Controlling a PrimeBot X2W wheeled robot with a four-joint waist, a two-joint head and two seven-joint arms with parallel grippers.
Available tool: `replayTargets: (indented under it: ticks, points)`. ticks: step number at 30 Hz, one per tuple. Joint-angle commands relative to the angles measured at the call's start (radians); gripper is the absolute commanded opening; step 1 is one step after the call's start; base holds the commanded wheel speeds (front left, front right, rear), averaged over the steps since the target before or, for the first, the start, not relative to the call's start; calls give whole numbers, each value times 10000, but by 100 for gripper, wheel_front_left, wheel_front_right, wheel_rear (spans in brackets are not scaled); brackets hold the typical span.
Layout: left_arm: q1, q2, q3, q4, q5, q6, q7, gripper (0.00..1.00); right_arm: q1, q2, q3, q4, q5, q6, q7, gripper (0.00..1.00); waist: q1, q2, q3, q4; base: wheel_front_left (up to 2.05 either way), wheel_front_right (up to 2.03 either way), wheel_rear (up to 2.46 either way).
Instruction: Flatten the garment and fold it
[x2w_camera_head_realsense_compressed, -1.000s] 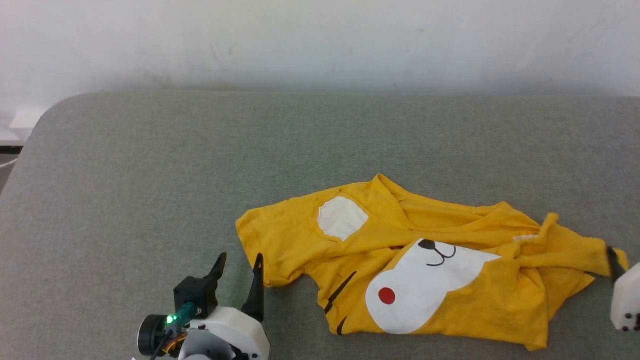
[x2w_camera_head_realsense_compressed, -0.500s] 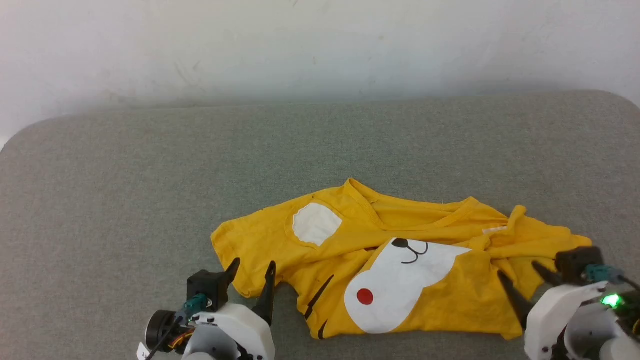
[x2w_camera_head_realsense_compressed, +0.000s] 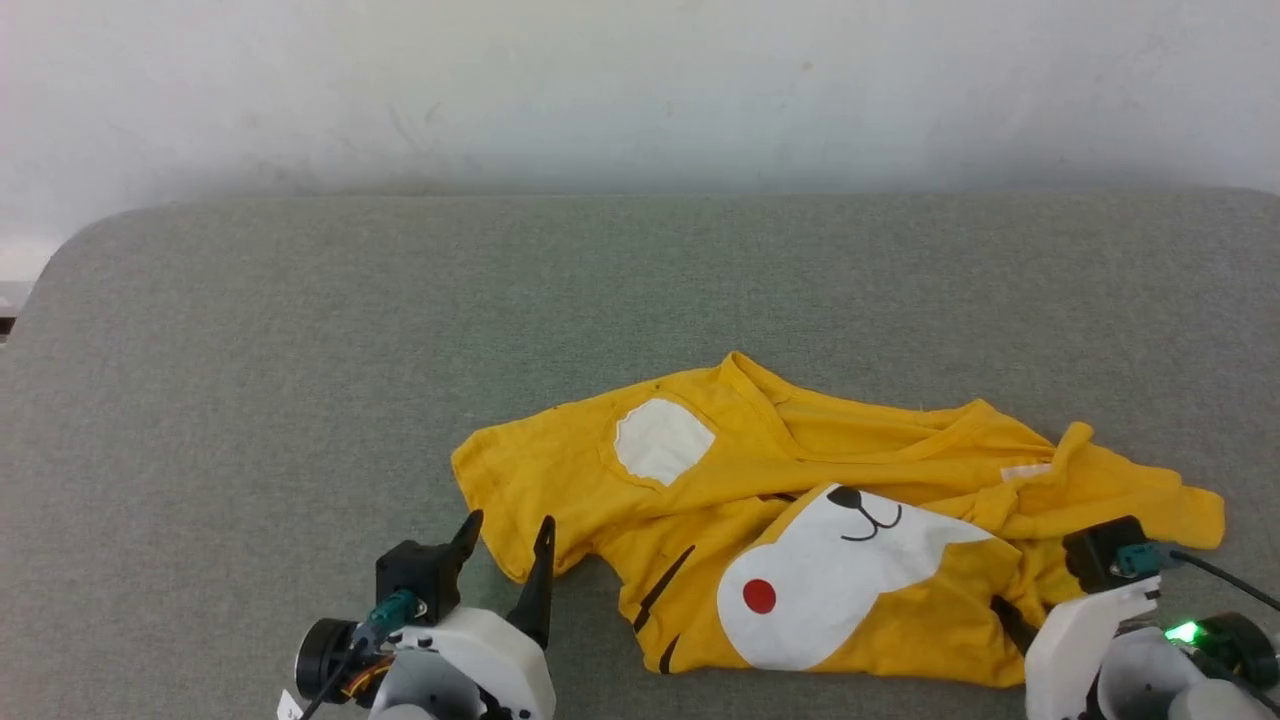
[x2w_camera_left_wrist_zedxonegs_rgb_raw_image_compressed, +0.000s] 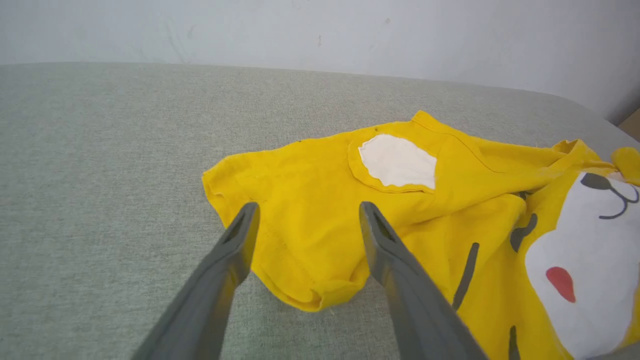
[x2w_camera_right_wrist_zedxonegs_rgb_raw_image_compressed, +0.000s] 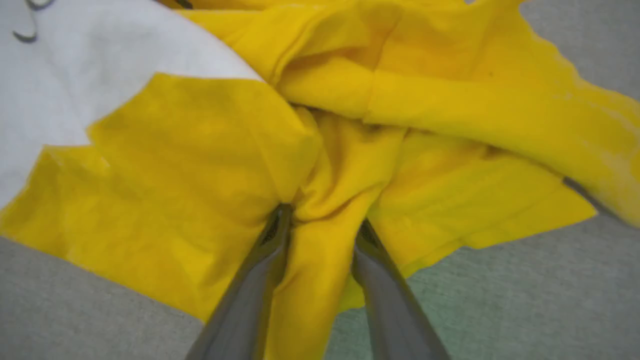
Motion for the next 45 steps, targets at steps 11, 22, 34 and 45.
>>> replayTargets:
  ticks: [11,22,34,45]
  points:
    - [354,48,19,249,-236,181,-229,100,1275,224,1602,-2198,1785,-6,2125,0,0,0,-792,5,0,0,0]
    - [547,10,-76,382,-367,243,-312,100,1950,744,437,-2953,1161,-6,3220,100,0,0,-987,35,0,0,0]
    - [363,82,-74,222,-432,299,-485,100,1181,520,-3848,-3118,-1151,-6,3321,100,0,0,-657,87,0,0,0]
    - [66,223,-88,-95,-380,371,-534,100,127,988,-5101,-1016,-2020,-6,2640,100,0,0,-81,119,0,0,0]
